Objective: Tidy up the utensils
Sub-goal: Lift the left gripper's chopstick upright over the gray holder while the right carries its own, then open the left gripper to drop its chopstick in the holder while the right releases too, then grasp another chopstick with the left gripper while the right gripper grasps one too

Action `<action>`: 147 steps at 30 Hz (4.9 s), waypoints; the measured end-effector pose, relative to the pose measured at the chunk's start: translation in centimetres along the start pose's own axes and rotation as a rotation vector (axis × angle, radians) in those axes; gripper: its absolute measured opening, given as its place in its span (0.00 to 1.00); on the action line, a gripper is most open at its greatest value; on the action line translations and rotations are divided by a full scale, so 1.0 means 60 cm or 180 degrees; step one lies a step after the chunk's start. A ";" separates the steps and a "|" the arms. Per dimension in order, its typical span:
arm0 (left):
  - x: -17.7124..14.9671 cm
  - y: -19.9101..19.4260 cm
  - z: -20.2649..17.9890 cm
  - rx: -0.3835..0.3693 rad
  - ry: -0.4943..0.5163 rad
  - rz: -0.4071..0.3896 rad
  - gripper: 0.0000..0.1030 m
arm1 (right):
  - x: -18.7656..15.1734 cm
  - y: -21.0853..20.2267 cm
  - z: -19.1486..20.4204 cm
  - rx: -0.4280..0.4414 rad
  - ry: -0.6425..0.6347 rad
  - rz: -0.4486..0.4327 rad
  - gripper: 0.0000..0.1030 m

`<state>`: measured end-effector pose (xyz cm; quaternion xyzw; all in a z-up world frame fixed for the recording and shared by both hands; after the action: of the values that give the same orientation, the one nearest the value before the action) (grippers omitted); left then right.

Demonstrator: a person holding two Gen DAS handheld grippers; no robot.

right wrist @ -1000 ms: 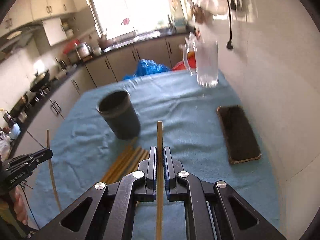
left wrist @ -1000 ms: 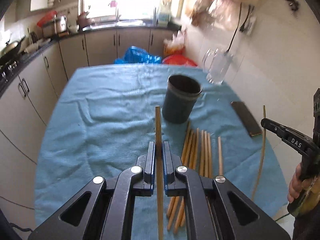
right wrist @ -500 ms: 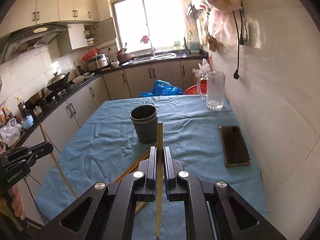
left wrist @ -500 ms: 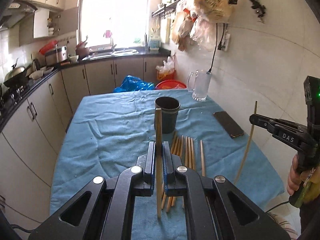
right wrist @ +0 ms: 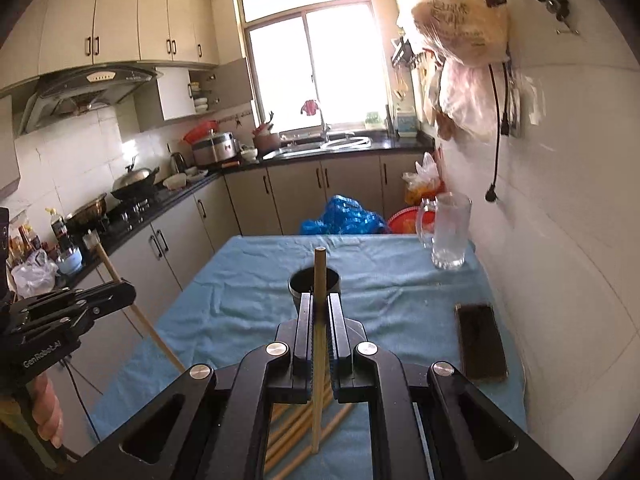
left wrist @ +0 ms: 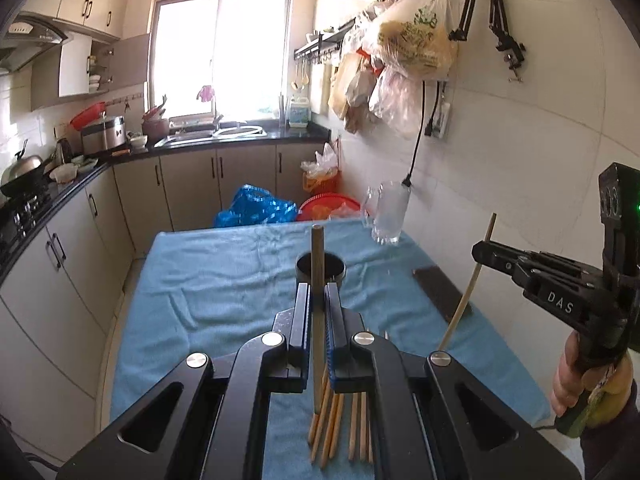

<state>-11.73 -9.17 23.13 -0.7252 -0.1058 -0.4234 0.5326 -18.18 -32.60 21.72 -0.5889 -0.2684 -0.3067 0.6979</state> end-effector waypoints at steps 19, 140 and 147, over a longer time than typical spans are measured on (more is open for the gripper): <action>0.257 0.115 0.017 0.0037 -0.0188 -0.0191 0.06 | 0.237 0.106 -0.068 0.0235 0.0693 -0.0479 0.06; -0.155 0.376 0.071 0.0193 -0.0692 0.1865 0.10 | -0.181 0.304 -0.158 -0.0456 0.0043 0.1820 0.22; -0.166 0.360 0.086 0.0279 -0.0628 0.2020 0.15 | -0.183 0.304 -0.139 -0.0183 -0.0119 0.1913 0.24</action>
<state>-2.27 -10.59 0.76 -0.7358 0.0561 -0.1592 0.6558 -11.86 -37.46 0.29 -0.6670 -0.0860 -0.0830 0.7354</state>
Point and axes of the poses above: each gripper's, at about its wrist camera, not at the fingertips, and y roughly the way its jaws point, z to its left, x to its top, the point moved 1 cm from there along y, roughly the way its jaws point, and after that the axes turned 13 degrees about z, right-handed, at the moved point
